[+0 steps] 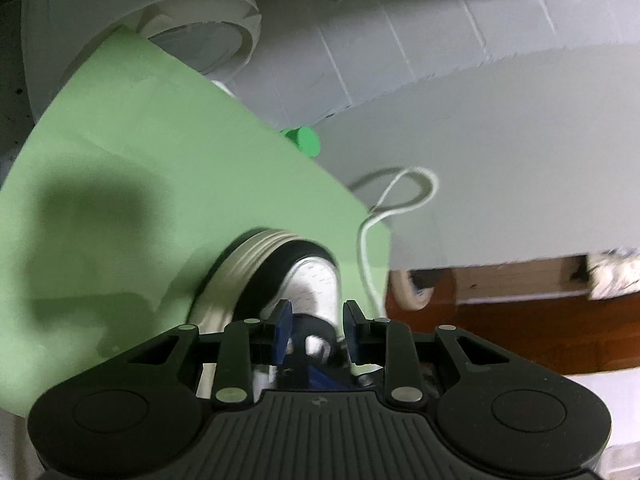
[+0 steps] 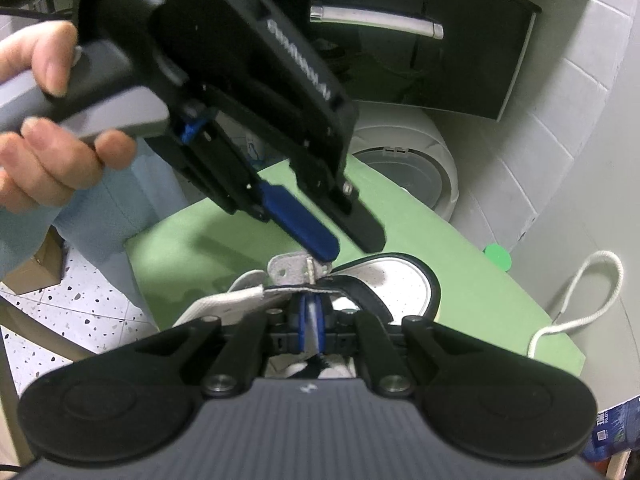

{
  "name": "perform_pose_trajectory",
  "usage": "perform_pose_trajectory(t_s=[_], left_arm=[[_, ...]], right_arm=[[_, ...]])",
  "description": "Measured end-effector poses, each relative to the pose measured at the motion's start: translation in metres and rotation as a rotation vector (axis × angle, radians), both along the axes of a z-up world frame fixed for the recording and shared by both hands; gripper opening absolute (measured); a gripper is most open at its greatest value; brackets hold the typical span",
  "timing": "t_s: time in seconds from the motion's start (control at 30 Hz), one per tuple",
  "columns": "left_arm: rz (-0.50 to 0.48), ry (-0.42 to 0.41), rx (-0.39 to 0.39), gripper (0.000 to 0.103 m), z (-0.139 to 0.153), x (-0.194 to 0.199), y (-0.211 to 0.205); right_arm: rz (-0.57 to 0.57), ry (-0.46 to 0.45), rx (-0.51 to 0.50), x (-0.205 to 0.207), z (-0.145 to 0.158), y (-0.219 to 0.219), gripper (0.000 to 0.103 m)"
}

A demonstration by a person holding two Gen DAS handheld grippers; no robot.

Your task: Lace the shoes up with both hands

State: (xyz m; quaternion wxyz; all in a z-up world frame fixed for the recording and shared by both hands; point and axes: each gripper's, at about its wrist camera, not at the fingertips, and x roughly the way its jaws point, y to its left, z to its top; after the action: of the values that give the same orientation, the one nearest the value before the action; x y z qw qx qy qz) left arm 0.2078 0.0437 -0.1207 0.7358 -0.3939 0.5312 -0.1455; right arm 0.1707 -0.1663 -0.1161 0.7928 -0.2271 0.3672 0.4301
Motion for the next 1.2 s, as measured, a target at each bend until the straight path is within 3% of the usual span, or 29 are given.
perform_pose_trajectory(t_s=[0.3, 0.5, 0.67, 0.83, 0.87, 0.93, 1.07, 1.2], left_arm=[[-0.028, 0.008, 0.035, 0.026, 0.0, -0.004, 0.001], [-0.08, -0.005, 0.129, 0.02, 0.002, -0.007, -0.009], [-0.1, -0.046, 0.189, 0.008, 0.007, -0.01, -0.011], [-0.126, -0.1, 0.258, 0.007, 0.014, -0.012, -0.016], [-0.122, -0.1, 0.266, 0.0, 0.014, -0.012, -0.016], [-0.098, -0.106, 0.375, 0.0, 0.016, -0.011, -0.014], [-0.05, -0.085, 0.287, 0.0, 0.016, -0.01, 0.001], [-0.089, -0.159, 0.315, 0.003, 0.034, -0.015, -0.005]], right_arm=[[0.001, 0.003, -0.002, 0.0, 0.0, 0.0, 0.007], [-0.001, 0.007, -0.002, 0.0, -0.001, -0.001, 0.008], [-0.003, 0.009, -0.004, 0.0, -0.001, -0.001, 0.009], [-0.008, 0.021, 0.009, 0.0, -0.002, -0.002, 0.012], [-0.008, 0.022, 0.01, 0.0, -0.002, -0.003, 0.012], [-0.01, 0.023, 0.01, 0.0, -0.002, -0.003, 0.013], [-0.02, 0.026, 0.011, 0.0, 0.001, -0.006, 0.014], [-0.035, 0.022, 0.014, -0.002, 0.006, -0.011, 0.03]])
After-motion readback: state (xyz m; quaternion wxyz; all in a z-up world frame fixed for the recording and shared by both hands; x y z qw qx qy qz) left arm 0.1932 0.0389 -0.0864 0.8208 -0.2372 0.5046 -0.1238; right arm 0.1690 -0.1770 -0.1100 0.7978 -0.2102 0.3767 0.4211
